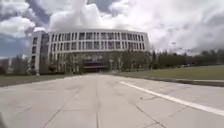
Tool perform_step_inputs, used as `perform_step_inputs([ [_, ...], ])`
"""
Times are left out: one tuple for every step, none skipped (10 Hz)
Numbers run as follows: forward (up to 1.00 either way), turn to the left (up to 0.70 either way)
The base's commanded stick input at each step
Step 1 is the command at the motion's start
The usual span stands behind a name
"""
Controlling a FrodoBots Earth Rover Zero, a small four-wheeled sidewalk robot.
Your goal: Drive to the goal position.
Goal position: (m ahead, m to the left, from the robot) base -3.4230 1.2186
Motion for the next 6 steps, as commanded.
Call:
perform_step_inputs([
  [0.7, 0.01],
  [0.7, 0.01],
  [0.7, 0.01],
  [0.7, 0.01],
  [0.7, 0.01],
  [0.7, 0.01],
])
